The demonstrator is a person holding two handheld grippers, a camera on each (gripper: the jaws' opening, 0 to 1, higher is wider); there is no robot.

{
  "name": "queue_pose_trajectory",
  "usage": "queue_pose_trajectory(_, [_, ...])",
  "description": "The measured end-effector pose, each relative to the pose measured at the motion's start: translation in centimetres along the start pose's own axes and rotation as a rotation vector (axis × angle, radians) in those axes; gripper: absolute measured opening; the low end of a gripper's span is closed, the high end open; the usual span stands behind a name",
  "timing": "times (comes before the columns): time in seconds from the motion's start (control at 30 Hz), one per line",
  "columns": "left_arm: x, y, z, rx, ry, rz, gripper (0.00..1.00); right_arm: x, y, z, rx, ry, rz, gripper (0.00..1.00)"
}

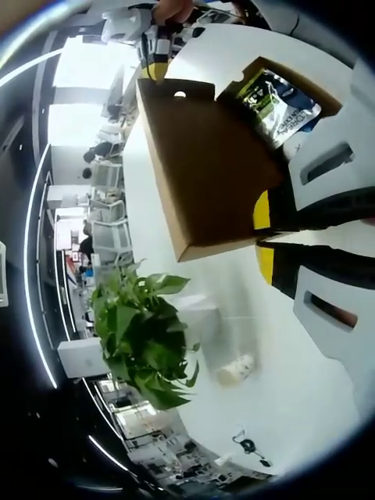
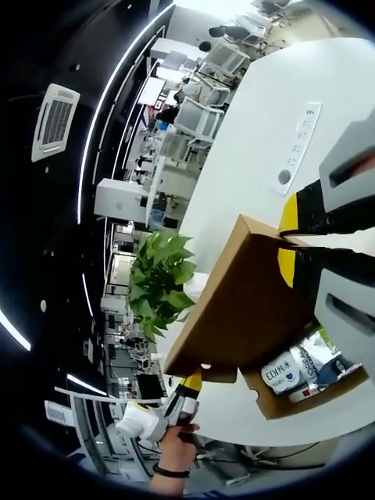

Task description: Operate the shoe box by opening the lid, removing the specified soft item, and placing it in the target area until the item is outside and the box remains undamaged.

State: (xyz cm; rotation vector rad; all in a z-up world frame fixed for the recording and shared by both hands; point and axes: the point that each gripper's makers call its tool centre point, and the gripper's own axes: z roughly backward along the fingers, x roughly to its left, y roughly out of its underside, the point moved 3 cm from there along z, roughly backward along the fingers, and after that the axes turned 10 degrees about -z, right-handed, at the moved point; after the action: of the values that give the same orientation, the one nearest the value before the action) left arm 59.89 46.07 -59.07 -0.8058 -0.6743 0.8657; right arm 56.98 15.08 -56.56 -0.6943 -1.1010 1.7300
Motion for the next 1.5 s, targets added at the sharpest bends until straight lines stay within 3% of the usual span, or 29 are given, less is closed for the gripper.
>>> queue_pose_trajectory(1.07, [1.1, -0.4, -3.4, 0.063, -0.004, -0.025, 0.03, -2.2, -0.2, -4.1, 0.047, -0.003, -0.024, 0.0])
queue_pose_trajectory(1.5, [1.2, -0.2, -4.4, 0.08, -0.022, -0.058, 0.03, -2.9, 0.3, -5.5, 0.062, -0.005, -0.125, 0.0])
